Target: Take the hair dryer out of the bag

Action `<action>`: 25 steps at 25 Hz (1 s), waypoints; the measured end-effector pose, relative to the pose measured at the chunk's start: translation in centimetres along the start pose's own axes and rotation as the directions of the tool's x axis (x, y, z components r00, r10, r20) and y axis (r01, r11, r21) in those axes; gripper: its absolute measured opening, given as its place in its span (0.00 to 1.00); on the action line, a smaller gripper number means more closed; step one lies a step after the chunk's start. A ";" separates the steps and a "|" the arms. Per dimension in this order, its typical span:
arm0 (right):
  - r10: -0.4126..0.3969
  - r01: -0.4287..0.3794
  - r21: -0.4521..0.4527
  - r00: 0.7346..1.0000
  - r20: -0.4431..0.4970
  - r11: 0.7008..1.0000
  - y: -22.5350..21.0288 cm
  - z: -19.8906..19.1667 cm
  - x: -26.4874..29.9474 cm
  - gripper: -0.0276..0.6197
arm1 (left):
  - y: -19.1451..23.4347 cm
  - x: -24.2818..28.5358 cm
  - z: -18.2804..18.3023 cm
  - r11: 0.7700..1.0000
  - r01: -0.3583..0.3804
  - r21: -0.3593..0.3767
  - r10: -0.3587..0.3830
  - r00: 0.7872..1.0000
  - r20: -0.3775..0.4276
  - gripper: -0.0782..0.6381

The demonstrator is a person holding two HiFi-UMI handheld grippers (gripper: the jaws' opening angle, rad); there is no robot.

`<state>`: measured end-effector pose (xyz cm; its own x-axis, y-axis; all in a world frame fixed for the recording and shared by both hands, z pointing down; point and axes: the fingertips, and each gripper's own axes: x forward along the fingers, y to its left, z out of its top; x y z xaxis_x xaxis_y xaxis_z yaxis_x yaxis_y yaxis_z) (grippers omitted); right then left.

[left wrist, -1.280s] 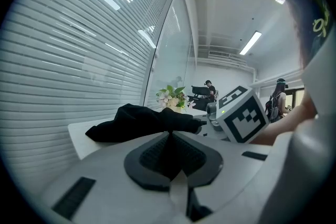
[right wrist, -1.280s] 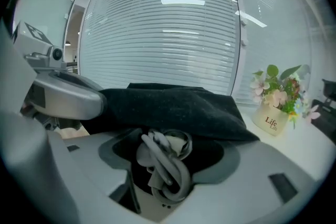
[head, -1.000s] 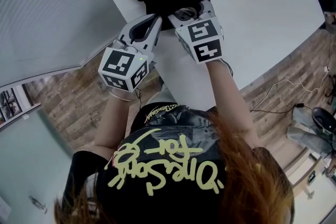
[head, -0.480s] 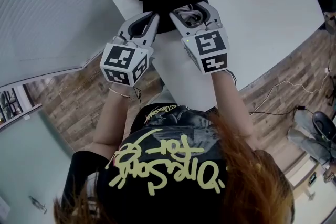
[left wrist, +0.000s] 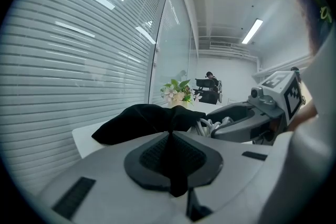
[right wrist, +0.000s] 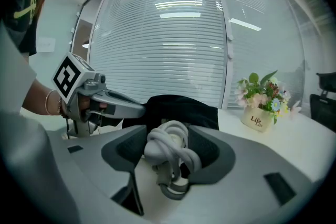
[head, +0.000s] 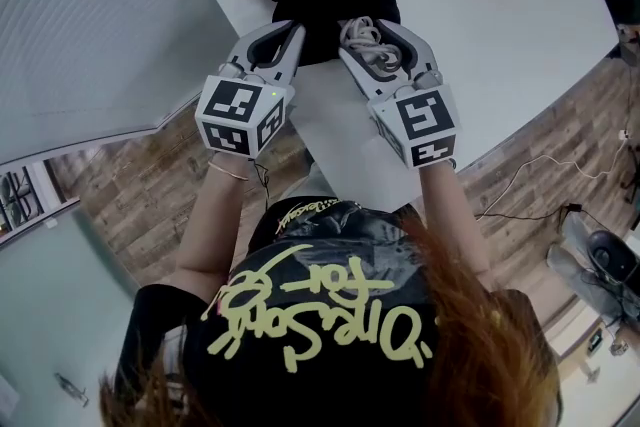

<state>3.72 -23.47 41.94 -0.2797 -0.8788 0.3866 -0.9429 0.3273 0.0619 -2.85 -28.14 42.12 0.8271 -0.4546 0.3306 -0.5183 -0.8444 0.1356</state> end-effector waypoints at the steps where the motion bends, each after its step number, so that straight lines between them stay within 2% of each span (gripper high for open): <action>1: 0.002 -0.002 -0.002 1.000 -0.001 1.000 0.1 -0.3 -0.2 0.43 | 0.0 0.0 -0.1 1.000 0.000 0.000 0.000 1.000 -0.001 0.12; 10: 0.005 -0.006 -0.018 1.000 -0.015 1.000 0.5 -2.6 -1.5 0.43 | 0.0 0.0 -0.3 1.000 -0.002 -0.003 0.002 1.000 -0.003 0.12; 16: 0.009 -0.012 -0.038 0.997 -0.074 0.999 0.7 -4.3 -1.2 0.44 | 0.0 0.0 -0.6 1.000 -0.007 -0.011 0.007 1.000 0.000 0.12; 25: 0.030 -0.040 -0.089 0.993 -0.112 0.995 1.4 -4.6 -0.8 0.45 | 0.1 -0.2 -0.6 1.000 -0.010 -0.029 0.010 1.000 0.012 0.12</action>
<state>3.44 -20.73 45.95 -0.2856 -0.8243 0.4889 -0.9110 0.3918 0.1284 -3.23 -27.95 42.64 0.8244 -0.4667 0.3203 -0.5326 -0.8312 0.1597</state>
